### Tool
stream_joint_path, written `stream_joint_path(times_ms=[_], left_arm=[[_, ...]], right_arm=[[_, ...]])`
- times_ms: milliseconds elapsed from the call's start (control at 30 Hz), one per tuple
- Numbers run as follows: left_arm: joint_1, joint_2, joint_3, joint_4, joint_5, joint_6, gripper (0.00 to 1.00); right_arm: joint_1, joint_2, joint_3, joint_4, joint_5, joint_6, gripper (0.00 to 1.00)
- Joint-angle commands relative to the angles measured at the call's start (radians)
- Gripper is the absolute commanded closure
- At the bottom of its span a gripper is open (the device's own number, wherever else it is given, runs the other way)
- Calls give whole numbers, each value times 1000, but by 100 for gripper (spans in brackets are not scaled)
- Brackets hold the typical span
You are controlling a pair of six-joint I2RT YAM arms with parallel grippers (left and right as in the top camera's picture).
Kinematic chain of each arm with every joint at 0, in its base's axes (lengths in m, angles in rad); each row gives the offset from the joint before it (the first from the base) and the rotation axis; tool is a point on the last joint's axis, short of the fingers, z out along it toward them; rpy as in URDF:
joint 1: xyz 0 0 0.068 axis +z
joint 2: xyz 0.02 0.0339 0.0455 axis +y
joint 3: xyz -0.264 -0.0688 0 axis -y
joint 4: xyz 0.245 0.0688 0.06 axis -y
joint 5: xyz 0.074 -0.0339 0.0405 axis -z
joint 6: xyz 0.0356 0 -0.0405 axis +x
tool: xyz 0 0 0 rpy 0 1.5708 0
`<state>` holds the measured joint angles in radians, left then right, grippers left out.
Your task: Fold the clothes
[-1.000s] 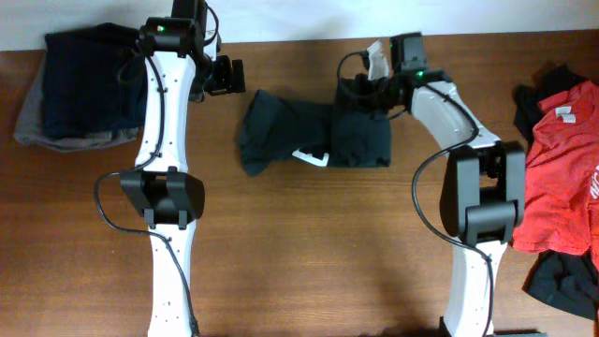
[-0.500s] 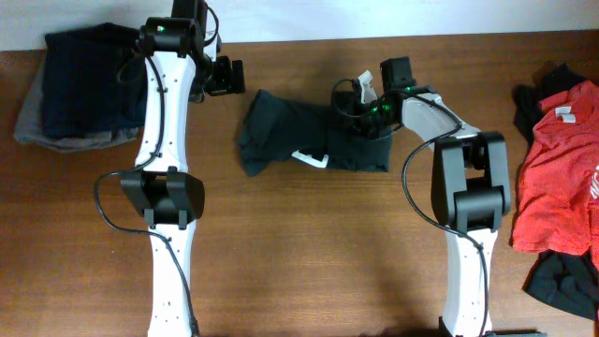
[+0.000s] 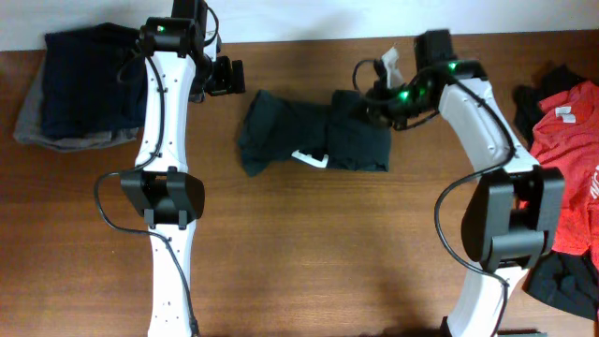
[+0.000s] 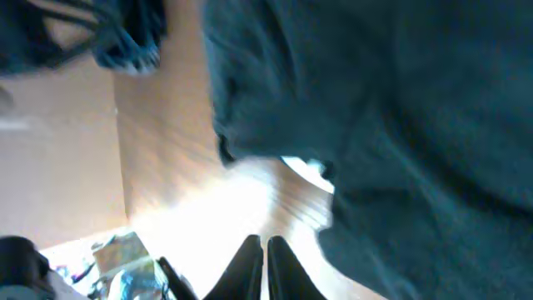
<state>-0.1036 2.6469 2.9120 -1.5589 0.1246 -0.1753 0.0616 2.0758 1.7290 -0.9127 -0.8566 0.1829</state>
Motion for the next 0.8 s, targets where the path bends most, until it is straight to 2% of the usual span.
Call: stream_joint_path(times_ms=[0,100,233,400,600,633,700,733,767], left_arm=[[6,6,19,2,11,16,1],[6,6,19,1,11,16,1],[6,6,19,-5,11,16,1],[6,6,19,-10,11,16,1],[6,6,19,-9,11,72,1],[6,6,19,-11,11,77,1],[10,7,19,-13,40,84,1],[13,9,18,-13,127,130,1],[15,10,15,-15,172,152,1]], right_arm=[[5,63,-148,110,-134,-60,89],[5,93,-273,268,-234,-10,83],[4,128,-380,378,-212,59,82],[-6,125,-391,375,-145,62,87],[-24,19,-319,332,-140,18,85],[-25,-8,-298,300,-122,3,79],[-25,-65,-245,209,-17,-12,31],[-24,-105,-202,131,104,-21,1],[-24,-122,-184,96,171,-21,1]])
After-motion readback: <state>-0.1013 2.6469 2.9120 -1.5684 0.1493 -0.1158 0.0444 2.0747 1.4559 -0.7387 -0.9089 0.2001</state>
